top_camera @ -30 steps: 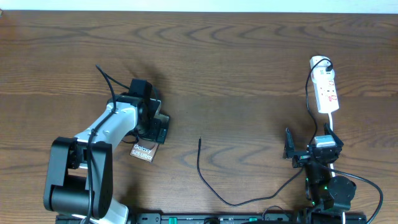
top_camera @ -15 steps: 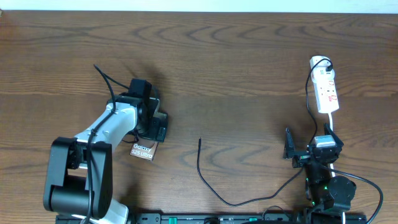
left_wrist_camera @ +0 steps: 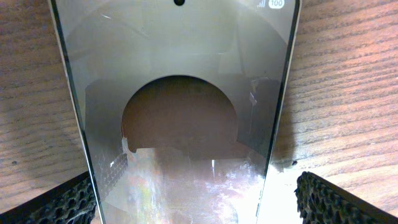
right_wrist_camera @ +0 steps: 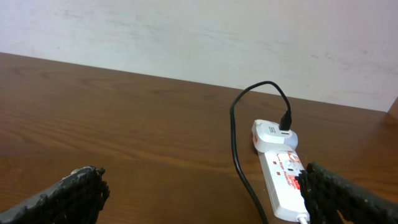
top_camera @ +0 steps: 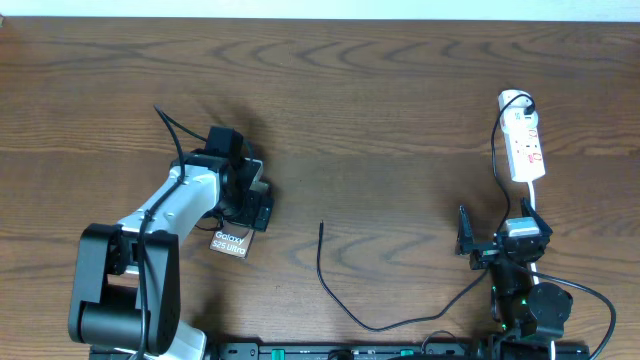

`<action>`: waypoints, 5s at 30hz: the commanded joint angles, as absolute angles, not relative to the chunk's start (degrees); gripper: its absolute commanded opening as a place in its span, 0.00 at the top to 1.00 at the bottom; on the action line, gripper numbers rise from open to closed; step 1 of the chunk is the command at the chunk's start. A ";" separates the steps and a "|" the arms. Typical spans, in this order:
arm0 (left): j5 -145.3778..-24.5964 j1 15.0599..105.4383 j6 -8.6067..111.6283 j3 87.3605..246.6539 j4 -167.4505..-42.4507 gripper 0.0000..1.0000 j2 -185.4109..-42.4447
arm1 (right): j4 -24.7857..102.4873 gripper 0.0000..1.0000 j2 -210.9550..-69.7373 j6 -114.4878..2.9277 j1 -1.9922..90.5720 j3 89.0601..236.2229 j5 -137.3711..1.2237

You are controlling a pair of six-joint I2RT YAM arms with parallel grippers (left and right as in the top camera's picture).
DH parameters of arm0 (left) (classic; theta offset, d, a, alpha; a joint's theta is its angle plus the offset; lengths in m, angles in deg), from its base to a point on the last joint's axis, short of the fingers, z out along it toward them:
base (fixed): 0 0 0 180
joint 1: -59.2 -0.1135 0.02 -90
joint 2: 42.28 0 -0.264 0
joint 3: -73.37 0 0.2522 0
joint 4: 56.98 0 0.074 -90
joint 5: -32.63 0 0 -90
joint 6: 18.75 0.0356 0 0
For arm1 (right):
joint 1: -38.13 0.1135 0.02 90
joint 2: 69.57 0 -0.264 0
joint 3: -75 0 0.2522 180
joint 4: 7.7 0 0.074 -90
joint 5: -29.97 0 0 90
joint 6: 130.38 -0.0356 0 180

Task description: Plug charger to phone and switch on socket

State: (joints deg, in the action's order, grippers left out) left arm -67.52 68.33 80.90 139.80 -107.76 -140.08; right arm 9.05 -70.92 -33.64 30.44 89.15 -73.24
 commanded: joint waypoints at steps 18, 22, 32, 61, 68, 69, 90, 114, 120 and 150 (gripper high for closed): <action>-66.87 68.54 80.88 136.91 -109.42 0.00 -141.52 | 9.31 0.01 -70.70 -33.03 30.66 89.08 -73.07; -66.63 68.54 80.15 136.21 -109.03 0.00 -141.52 | 9.31 0.01 -70.70 -33.03 30.66 89.08 -73.09; -65.47 68.54 78.25 134.46 -107.08 0.00 -141.52 | 9.31 0.01 -70.70 -33.03 30.66 89.08 -73.07; -62.67 68.54 78.23 133.30 -106.47 0.00 -141.52 | 9.31 0.01 -70.70 -33.03 30.66 89.08 -73.09; -62.67 68.54 78.25 132.34 -105.99 0.00 -141.52 | 9.31 0.01 -70.70 -33.03 30.66 89.08 -73.09; -62.67 68.54 78.25 132.36 -105.99 0.00 -141.52 | 9.31 0.01 -70.70 -33.03 30.66 89.08 -73.07; -62.65 68.54 78.27 132.36 -105.92 0.11 -141.52 | 9.31 0.01 -70.70 -33.03 30.66 89.08 -73.09; -64.18 68.54 78.03 132.36 -102.45 0.05 -141.52 | 9.31 0.01 -70.70 -33.03 30.66 89.08 -73.07; -62.10 68.54 78.08 132.36 -105.22 0.05 -141.52 | 9.31 0.01 -70.70 -33.03 30.68 89.08 -73.07; -62.02 68.54 78.06 132.36 -103.19 0.05 -141.52 | 9.31 0.01 -70.70 -33.03 30.66 89.08 -73.07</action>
